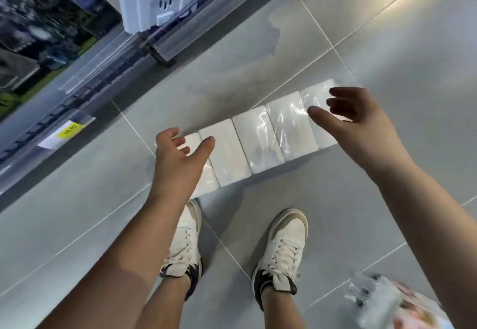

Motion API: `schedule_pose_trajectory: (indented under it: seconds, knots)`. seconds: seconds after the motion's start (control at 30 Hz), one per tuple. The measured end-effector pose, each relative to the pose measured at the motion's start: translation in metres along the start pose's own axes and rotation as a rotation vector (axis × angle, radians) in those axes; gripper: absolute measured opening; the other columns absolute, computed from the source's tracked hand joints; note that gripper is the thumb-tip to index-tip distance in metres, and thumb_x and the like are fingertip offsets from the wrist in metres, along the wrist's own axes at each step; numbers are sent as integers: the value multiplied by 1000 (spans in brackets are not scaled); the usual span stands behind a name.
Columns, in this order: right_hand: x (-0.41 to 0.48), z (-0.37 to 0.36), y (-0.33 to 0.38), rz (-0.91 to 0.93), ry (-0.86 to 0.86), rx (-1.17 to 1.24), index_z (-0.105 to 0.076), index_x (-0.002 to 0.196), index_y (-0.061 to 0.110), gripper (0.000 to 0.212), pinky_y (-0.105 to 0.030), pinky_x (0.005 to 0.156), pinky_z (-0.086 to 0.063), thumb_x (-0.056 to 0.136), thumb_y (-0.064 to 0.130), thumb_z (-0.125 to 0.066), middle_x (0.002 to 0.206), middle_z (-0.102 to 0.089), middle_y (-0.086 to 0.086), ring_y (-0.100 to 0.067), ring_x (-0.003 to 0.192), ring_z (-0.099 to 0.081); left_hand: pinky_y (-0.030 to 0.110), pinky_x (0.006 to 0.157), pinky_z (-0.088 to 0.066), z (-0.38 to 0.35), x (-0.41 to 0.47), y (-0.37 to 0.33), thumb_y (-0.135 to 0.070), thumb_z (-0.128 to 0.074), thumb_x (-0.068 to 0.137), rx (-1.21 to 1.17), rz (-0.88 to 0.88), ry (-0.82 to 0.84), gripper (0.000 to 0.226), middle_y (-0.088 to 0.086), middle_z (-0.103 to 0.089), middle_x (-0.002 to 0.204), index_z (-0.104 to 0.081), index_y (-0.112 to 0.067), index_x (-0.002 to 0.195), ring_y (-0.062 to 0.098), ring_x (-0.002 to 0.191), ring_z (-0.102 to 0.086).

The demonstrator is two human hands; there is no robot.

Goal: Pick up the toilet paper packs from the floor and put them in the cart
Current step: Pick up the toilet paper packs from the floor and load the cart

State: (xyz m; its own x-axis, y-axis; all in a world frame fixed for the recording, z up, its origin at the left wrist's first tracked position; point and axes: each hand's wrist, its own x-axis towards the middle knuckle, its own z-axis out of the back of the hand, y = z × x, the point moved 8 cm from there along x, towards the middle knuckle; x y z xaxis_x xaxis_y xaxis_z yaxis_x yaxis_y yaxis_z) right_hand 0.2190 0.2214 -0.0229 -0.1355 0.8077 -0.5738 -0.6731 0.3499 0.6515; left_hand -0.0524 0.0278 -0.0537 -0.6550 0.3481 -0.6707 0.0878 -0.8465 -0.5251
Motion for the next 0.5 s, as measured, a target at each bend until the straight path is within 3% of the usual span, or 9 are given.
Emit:
schedule_pose_trajectory:
  seconds: [0.13, 0.2, 0.33, 0.5]
  knots:
    - [23, -3, -13, -26, -20, -23, -55, 135, 33, 62, -24, 93, -45, 81, 50, -80, 127, -63, 14, -3, 121, -57, 19, 66, -38, -6, 18, 37, -40, -78, 81, -10, 139, -20, 76, 2, -45, 143, -36, -22, 142, 20, 106, -55]
    - [38, -4, -22, -32, -25, -54, -53, 138, 30, 66, -25, 93, -43, 82, 49, -80, 131, -60, 10, -6, 122, -56, 27, 75, -40, -9, 24, 51, -39, -80, 78, 15, 212, -35, 84, 7, -41, 146, -32, -19, 144, 23, 102, -53]
    - [68, -8, -42, -47, -33, -123, -49, 144, 24, 74, -29, 99, -43, 81, 49, -80, 141, -55, 2, -9, 121, -52, 34, 82, -40, -13, 43, 73, -38, -88, 69, 89, 299, -61, 99, 10, -42, 145, -30, -13, 145, 32, 117, -54]
    - [99, -18, -76, -134, -25, -259, -40, 150, 25, 92, -44, 112, -42, 75, 59, -81, 149, -47, -6, -25, 134, -50, 49, 93, -54, -26, 64, 87, -61, -83, 17, 36, 389, -60, 134, 8, -55, 132, -39, -14, 135, 32, 113, -60]
